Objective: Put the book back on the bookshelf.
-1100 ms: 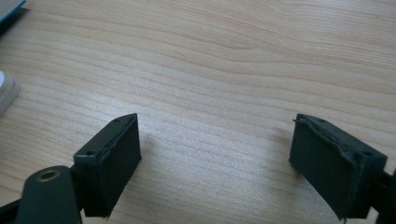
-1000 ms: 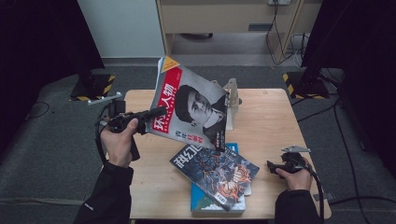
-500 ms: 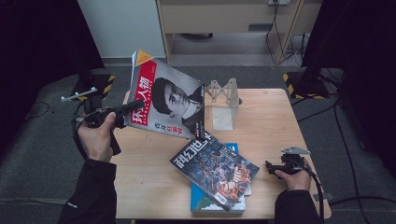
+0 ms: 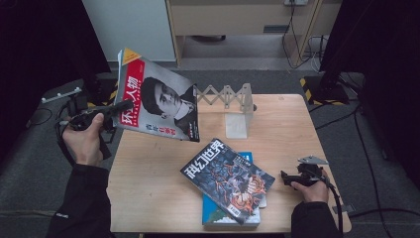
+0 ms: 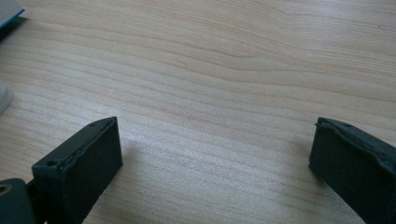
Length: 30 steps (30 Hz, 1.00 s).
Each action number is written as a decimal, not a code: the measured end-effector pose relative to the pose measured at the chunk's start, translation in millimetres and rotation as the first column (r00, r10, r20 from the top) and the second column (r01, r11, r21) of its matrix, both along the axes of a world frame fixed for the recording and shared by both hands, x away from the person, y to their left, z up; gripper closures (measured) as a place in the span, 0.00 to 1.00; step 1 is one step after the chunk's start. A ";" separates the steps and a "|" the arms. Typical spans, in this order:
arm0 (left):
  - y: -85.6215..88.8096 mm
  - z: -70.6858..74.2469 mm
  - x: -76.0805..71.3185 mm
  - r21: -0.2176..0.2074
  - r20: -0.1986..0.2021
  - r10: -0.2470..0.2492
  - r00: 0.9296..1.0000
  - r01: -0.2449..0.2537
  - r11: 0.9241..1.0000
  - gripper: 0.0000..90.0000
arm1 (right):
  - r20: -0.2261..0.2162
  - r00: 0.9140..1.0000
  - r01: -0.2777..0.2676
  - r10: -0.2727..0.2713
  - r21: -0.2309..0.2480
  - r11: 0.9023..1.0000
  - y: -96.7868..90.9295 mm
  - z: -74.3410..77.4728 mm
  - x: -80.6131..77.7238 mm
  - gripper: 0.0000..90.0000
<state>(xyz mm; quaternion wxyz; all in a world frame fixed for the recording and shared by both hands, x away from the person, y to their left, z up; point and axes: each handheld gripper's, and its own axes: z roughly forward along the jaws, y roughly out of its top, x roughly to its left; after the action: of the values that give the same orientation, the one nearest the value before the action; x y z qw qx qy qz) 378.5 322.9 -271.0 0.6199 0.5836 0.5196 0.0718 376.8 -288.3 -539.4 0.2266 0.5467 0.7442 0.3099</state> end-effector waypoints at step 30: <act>-4.5 0.0 54.6 0.257 -0.114 0.118 0.986 -0.085 0.963 0.95 | -0.001 1.000 -0.002 0.002 0.000 1.000 -0.1 0.0 0.0 0.03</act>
<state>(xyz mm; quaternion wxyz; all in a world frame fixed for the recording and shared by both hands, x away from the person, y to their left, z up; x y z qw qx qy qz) 433.1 318.4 -271.0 0.5016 0.6335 0.5743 0.1311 376.8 -288.4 -539.4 0.2259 0.5460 0.7448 0.3101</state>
